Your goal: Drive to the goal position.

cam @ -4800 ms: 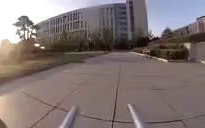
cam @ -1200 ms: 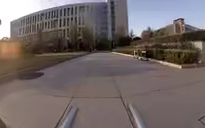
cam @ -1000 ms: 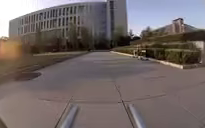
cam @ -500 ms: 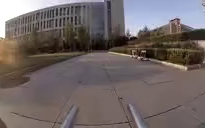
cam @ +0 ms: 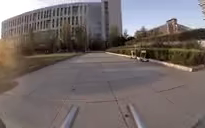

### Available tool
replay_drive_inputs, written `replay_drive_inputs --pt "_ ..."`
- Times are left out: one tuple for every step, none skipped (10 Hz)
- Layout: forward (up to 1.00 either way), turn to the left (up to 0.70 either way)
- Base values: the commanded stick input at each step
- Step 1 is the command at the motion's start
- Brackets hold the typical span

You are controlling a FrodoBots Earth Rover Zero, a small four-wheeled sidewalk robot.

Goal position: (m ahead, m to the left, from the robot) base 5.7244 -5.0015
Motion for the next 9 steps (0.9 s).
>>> replay_drive_inputs --pt "0.7 -0.14" --pt "0.7 -0.14" --pt "0.7 -0.14" --pt "0.7 -0.14" --pt "0.7 -0.14" --pt "0.7 -0.14" --pt "0.7 -0.14" --pt "0.7 -0.14" --pt "0.7 -0.14"
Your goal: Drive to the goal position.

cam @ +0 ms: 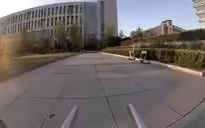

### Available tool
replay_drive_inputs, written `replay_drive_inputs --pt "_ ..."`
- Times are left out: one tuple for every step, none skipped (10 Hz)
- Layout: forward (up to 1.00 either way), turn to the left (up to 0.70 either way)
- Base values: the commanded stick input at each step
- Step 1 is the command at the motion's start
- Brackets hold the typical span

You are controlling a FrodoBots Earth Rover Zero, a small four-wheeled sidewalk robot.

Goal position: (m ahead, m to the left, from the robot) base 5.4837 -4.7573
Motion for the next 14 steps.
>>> replay_drive_inputs --pt "0.7 -0.14" --pt "0.7 -0.14" --pt "0.7 -0.14" --pt "0.7 -0.14" --pt "0.7 -0.14" --pt "0.7 -0.14" --pt "0.7 -0.14" --pt "0.7 -0.14" --pt "0.7 0.0" --pt "0.7 0.0" --pt "0.7 0.0" --pt "0.7 0.0" --pt "0.7 0.0" --pt "0.7 0.0"
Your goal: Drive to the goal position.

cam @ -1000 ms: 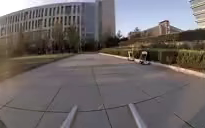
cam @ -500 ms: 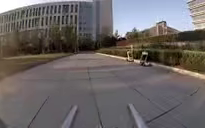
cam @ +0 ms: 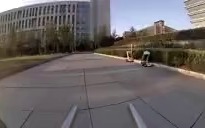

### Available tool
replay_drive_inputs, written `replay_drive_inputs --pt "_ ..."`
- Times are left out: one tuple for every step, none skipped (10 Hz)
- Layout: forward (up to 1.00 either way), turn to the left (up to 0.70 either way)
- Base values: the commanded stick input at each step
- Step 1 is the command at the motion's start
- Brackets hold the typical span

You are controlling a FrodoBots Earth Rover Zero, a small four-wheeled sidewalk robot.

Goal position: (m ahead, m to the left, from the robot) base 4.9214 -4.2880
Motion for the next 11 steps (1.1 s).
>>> replay_drive_inputs --pt "0.7 0.0" --pt "0.7 0.0" --pt "0.7 0.0" --pt "0.7 0.0" --pt "0.7 0.0" --pt "0.7 0.0" --pt "0.7 0.0" --pt "0.7 0.0" --pt "0.7 0.0" --pt "0.7 0.0" --pt "0.7 0.0"
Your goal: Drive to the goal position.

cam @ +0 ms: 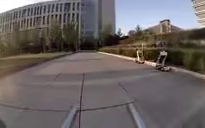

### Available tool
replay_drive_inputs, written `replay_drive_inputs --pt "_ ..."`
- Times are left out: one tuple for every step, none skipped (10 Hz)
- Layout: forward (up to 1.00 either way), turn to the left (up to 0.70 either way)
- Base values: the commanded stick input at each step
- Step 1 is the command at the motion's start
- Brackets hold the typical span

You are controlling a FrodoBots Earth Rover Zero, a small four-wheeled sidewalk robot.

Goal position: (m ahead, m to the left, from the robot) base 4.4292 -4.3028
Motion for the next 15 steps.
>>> replay_drive_inputs --pt "0.7 0.0" --pt "0.7 0.0" --pt "0.7 0.0" --pt "0.7 0.0" --pt "0.7 0.0" --pt "0.7 0.0" --pt "0.7 0.0" --pt "0.7 0.0" --pt "0.7 0.0" --pt "0.7 0.0" --pt "0.7 0.0" --pt "0.7 0.0" --pt "0.7 0.0" --pt "0.7 0.0" --pt "0.7 0.0"
